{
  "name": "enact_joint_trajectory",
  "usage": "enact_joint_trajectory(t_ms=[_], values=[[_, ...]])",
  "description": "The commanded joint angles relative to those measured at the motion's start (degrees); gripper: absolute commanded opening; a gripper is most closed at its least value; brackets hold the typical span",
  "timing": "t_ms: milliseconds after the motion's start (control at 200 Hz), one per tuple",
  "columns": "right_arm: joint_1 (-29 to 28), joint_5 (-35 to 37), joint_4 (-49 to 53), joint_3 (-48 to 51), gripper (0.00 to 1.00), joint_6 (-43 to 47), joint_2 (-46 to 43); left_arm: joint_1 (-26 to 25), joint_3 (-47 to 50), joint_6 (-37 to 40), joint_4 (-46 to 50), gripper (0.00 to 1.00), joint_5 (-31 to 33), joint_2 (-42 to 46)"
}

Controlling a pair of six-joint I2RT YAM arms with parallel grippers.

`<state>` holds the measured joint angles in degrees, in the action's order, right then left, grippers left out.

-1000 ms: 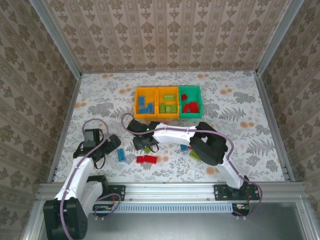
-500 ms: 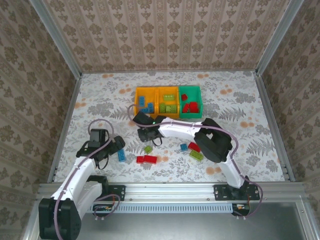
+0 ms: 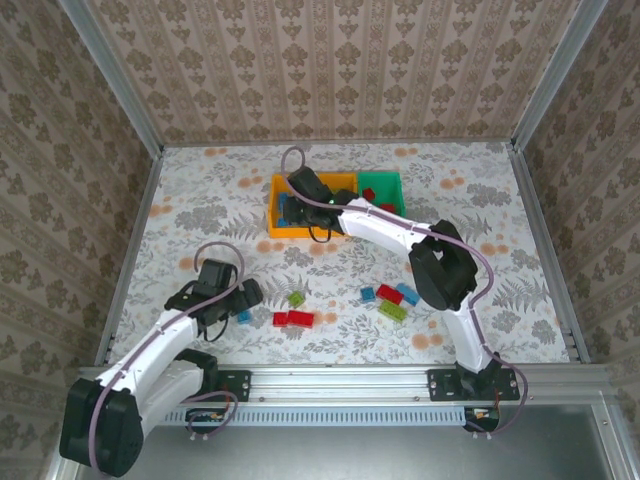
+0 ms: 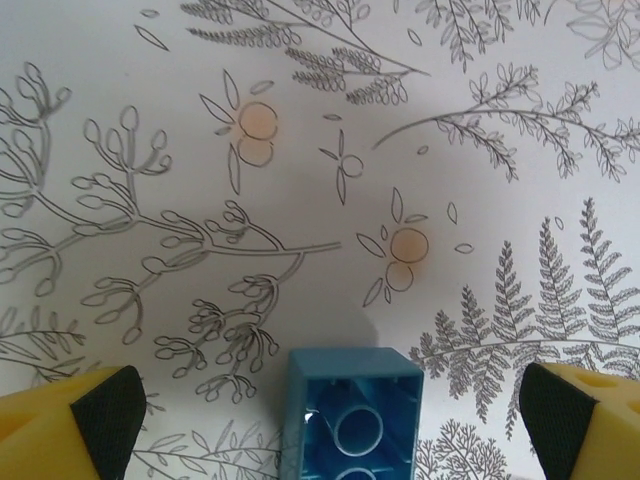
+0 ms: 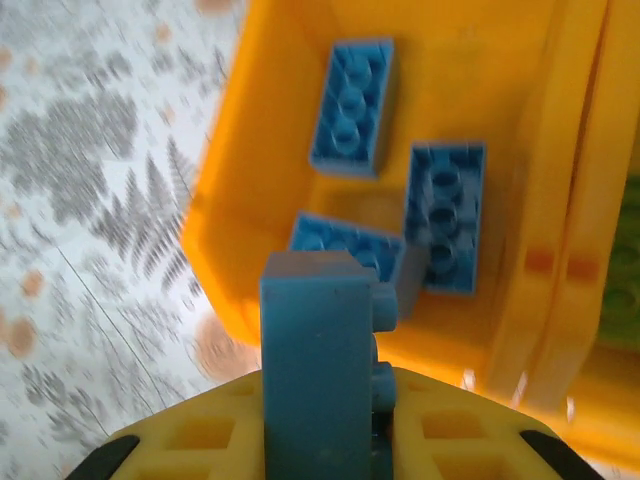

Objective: Sort the legos into containers by color

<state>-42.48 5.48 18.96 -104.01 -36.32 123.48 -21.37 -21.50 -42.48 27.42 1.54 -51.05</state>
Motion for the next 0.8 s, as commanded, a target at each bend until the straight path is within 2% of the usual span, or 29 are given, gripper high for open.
enact_joint_trajectory(t_ms=[0,95,185,215,375,430,730,795], values=[[1.07,-0.63,0.71,-5.41,0.27,-1.02,4.64,-1.84,-0.12,-2.4,0.68,1.0,2.09,-1.07],[1.82,0.05,2.21,-8.75,0.36,-1.21,7.38,-3.22,-0.04,-3.08,-0.48,1.0,1.96,-2.75],[2.3,0.45,2.21,-9.77,0.58,-1.88,8.42,-4.03,-0.38,-3.05,-1.47,1.0,1.65,-5.06],[2.44,0.2,1.92,-9.56,0.62,-2.08,8.37,-4.26,-0.64,-2.88,-1.74,1.0,1.62,-5.99],[2.49,-1.4,-0.47,-6.7,0.7,-2.35,5.6,-4.41,-1.61,-2.61,-2.54,1.0,1.87,-9.78],[2.48,-1.42,-1.43,-4.84,0.73,-2.44,3.85,-4.47,-1.79,-2.52,-2.94,0.97,1.65,-10.46],[2.58,2.3,-3.5,3.98,0.77,-1.58,-6.26,-8.05,-3.89,-1.05,-1.22,0.75,3.79,-13.46],[2.75,3.06,-3.51,5.52,0.77,-1.2,-8.01,-8.24,-4.03,-0.97,-1.78,0.65,3.44,-14.61]])
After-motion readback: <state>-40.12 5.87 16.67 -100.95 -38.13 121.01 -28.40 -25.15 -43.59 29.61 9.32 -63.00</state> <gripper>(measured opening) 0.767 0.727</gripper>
